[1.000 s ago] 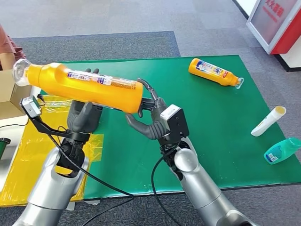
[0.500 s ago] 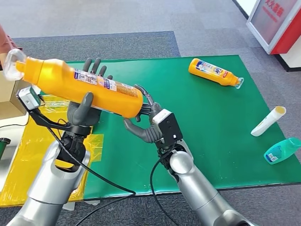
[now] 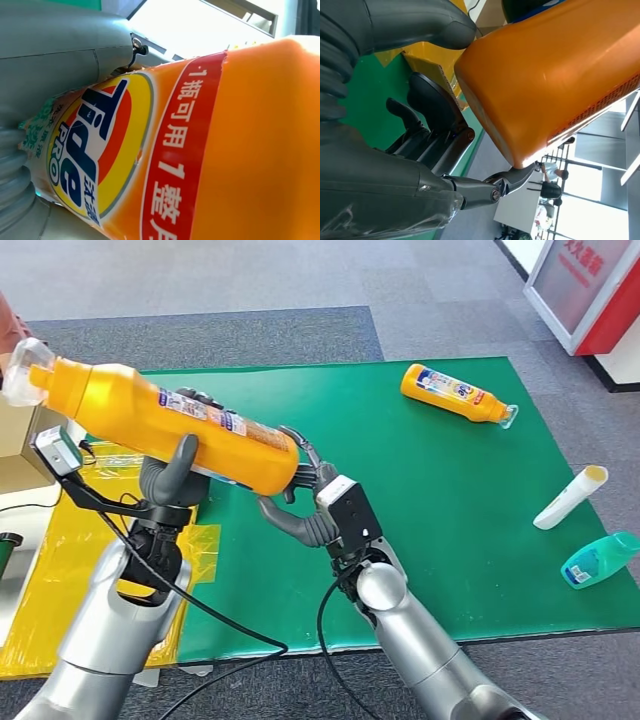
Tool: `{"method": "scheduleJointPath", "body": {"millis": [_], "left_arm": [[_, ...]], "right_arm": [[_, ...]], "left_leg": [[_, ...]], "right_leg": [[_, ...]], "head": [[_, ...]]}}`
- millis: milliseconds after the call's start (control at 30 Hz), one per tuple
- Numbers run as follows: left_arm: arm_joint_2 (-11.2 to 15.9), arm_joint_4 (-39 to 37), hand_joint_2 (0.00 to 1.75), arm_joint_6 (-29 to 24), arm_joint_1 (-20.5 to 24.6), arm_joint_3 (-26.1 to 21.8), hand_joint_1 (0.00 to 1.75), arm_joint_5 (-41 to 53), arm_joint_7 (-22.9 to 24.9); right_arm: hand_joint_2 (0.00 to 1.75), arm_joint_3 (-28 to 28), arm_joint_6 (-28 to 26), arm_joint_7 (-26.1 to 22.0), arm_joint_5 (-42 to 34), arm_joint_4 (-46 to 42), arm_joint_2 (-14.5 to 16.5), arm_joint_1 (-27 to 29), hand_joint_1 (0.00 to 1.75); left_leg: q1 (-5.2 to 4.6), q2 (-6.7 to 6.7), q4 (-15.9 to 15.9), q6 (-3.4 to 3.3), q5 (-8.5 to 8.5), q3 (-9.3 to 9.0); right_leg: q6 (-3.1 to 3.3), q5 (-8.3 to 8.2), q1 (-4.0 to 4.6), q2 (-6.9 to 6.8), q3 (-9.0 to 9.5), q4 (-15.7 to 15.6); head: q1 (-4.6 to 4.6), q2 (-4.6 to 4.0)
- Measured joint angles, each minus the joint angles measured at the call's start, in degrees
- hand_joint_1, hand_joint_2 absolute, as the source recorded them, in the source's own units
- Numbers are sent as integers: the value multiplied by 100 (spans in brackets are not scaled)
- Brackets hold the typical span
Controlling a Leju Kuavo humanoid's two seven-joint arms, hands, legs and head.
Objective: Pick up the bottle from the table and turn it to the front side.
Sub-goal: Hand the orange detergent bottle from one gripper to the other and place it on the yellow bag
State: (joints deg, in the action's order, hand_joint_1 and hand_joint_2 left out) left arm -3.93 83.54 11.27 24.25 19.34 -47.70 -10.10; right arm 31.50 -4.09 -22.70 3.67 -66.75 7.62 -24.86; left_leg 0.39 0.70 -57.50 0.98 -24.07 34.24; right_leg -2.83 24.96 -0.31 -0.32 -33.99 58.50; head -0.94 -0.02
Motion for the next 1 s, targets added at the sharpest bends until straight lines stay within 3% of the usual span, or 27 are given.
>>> {"method": "scheduleJointPath", "body": {"millis": [67, 200, 533, 1000], "left_arm": [[2, 3, 175, -71, -2, 0, 175, 84, -35], [20, 130, 175, -438, -63, -3, 175, 629, -317], [251, 1126, 175, -1521, -181, -412, 175, 2113, -1096], [385, 1602, 175, -1615, -301, -566, 175, 2201, -1126]], "right_arm": [[175, 0, -13, 16, 1, 16, 1, -1, 170], [175, -23, -157, 74, -9, 54, -1, 2, 3], [175, -558, -602, 142, -142, 172, -110, 66, 0], [175, -833, -627, 144, -159, 207, -162, 99, 0]], "left_leg": [[0, 0, 0, 0, 0, 0], [0, 0, 0, 0, 0, 1], [0, 0, 0, 0, 1, 4], [0, 0, 0, 1, 3, 4]], "right_leg": [[0, 0, 0, 0, 0, 0], [0, 0, 0, 0, -2, 0], [1, 0, 0, 0, -4, 1], [4, -2, 1, 0, -7, 2]], "head": [[0, 0], [-1, 0], [1, 0], [1, 0]]}}
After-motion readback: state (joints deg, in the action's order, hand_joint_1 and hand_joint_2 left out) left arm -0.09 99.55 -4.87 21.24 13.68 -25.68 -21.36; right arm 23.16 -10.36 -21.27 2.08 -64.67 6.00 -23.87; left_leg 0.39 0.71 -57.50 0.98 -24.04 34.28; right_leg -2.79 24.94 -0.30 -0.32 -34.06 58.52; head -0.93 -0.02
